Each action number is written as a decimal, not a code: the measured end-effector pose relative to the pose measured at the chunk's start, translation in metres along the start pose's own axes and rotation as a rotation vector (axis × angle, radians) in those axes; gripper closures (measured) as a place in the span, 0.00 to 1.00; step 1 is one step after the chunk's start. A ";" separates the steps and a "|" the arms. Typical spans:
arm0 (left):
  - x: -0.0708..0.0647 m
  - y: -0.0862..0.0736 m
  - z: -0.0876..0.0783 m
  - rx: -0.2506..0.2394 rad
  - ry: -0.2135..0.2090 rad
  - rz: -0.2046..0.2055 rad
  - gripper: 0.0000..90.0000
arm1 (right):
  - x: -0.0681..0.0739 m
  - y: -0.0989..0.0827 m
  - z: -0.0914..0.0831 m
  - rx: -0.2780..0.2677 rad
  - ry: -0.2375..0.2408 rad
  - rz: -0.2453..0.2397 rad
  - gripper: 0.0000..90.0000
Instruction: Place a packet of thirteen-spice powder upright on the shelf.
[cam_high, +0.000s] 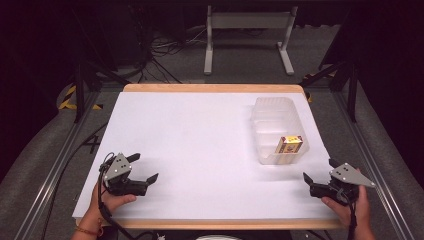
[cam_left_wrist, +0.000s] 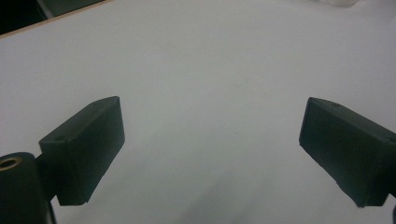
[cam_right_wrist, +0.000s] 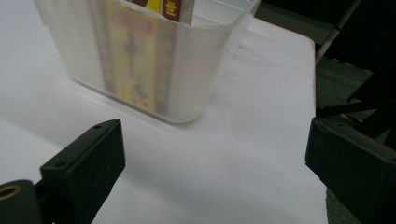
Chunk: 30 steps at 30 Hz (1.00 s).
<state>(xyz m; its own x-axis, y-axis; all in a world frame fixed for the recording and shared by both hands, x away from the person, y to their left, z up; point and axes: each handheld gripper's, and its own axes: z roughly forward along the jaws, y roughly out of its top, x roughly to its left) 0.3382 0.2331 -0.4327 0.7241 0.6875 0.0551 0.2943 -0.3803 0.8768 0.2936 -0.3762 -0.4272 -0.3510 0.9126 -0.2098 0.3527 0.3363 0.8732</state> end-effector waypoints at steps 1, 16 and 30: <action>0.000 0.000 0.000 0.002 0.007 -0.002 0.08 | -0.001 -0.001 -0.001 -0.006 0.001 0.010 0.06; 0.004 -0.001 0.003 0.003 0.022 -0.008 0.08 | -0.001 -0.003 -0.006 -0.035 0.015 0.031 0.07; 0.002 0.000 0.003 0.014 0.060 0.019 0.08 | 0.000 -0.003 -0.004 -0.018 0.008 0.012 0.07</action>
<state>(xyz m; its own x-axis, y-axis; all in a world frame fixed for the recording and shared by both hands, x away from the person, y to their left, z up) 0.3415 0.2319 -0.4338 0.6912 0.7157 0.1003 0.2903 -0.4020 0.8684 0.2891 -0.3777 -0.4281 -0.3534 0.9146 -0.1963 0.3412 0.3214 0.8833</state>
